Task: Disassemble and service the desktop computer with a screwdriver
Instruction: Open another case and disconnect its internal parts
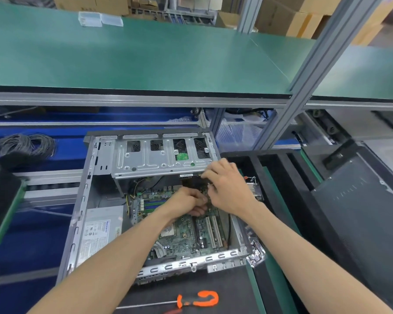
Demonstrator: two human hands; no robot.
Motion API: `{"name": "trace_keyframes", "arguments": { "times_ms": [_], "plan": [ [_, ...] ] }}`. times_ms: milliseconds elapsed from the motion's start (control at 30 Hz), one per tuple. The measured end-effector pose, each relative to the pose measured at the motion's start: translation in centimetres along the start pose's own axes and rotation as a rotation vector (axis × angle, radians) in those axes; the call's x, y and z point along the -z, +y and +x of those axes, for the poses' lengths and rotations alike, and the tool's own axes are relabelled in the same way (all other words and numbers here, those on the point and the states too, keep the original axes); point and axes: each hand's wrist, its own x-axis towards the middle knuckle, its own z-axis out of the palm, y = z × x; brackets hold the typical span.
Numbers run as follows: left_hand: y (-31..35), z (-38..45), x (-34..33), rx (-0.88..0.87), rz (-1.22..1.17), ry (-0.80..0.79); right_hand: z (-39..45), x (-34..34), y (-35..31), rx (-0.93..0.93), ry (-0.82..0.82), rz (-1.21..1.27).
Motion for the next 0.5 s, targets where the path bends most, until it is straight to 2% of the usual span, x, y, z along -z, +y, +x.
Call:
{"name": "trace_keyframes", "arguments": {
  "times_ms": [133,333,500],
  "plan": [
    [0.9,-0.3,-1.6,-0.030,0.130,-0.146,-0.1,-1.1,0.0,-0.243,0.058,0.148],
    [2.2,-0.9,-4.8,-0.070,0.568,-0.310,0.0,-1.1,-0.1,-0.308,-0.068,0.227],
    [0.1,-0.6,-6.3,-0.221,0.871,-0.283,0.0,-1.1,0.1,-0.316,-0.103,0.203]
  ]
}}
